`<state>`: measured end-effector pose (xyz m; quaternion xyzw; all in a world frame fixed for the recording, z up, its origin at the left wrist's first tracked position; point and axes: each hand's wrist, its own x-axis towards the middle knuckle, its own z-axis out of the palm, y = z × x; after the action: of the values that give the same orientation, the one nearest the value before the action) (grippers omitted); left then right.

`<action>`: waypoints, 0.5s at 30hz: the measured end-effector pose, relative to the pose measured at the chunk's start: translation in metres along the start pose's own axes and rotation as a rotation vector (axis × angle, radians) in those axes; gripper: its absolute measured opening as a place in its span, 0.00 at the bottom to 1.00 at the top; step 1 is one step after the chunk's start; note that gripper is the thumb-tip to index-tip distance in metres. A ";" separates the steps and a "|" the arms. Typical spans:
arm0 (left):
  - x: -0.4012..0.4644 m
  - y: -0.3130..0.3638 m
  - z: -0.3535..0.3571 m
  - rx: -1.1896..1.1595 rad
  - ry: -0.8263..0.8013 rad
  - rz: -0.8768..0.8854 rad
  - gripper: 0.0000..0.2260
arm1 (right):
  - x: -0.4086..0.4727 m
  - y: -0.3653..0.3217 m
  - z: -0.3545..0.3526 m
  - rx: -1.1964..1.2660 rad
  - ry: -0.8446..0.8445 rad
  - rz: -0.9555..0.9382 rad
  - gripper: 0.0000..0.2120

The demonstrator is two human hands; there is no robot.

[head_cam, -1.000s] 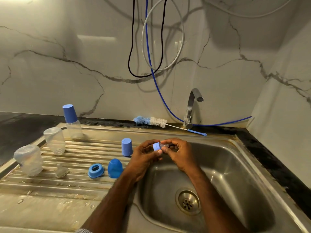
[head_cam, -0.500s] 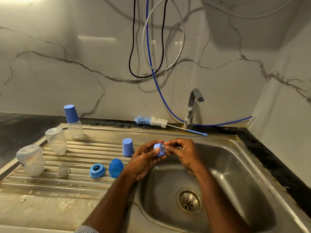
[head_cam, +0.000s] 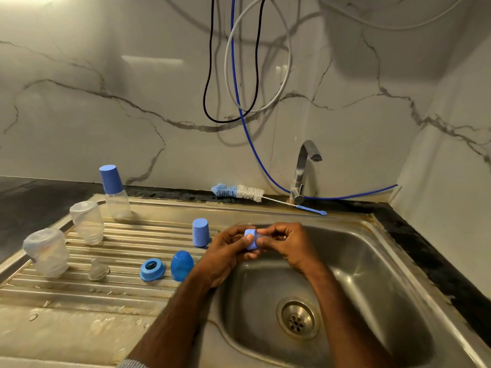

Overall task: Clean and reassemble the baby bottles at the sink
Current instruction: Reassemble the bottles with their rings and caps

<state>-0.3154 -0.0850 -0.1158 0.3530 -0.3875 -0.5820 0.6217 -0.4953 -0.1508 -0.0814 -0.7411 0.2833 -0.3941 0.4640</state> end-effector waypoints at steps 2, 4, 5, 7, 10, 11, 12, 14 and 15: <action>-0.001 0.000 -0.001 -0.010 -0.036 -0.003 0.18 | 0.001 0.000 -0.001 0.039 0.000 0.005 0.08; -0.002 0.001 -0.001 -0.048 -0.075 0.006 0.19 | 0.001 0.000 0.000 0.095 0.012 0.016 0.07; -0.002 0.001 0.000 -0.064 -0.092 0.013 0.19 | 0.001 0.000 0.001 0.114 0.020 0.018 0.07; -0.003 0.001 0.001 -0.072 -0.106 0.019 0.17 | 0.001 0.001 0.001 0.143 0.027 0.017 0.07; -0.002 0.003 0.002 -0.102 -0.020 -0.028 0.17 | 0.001 0.002 0.003 0.185 0.024 0.013 0.10; -0.001 0.003 0.002 -0.126 0.019 -0.051 0.19 | 0.001 0.002 0.004 0.195 0.016 0.015 0.13; -0.001 0.002 0.002 -0.144 0.047 -0.067 0.21 | 0.001 0.001 0.005 0.187 0.005 0.014 0.17; 0.000 0.002 0.004 -0.112 0.062 -0.072 0.22 | 0.001 0.002 0.009 0.102 -0.011 0.000 0.23; -0.001 0.001 0.005 -0.069 0.052 -0.066 0.22 | 0.002 0.002 0.011 0.056 -0.019 -0.011 0.23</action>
<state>-0.3196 -0.0841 -0.1124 0.3588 -0.3391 -0.6060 0.6238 -0.4851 -0.1478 -0.0857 -0.7330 0.2637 -0.3972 0.4852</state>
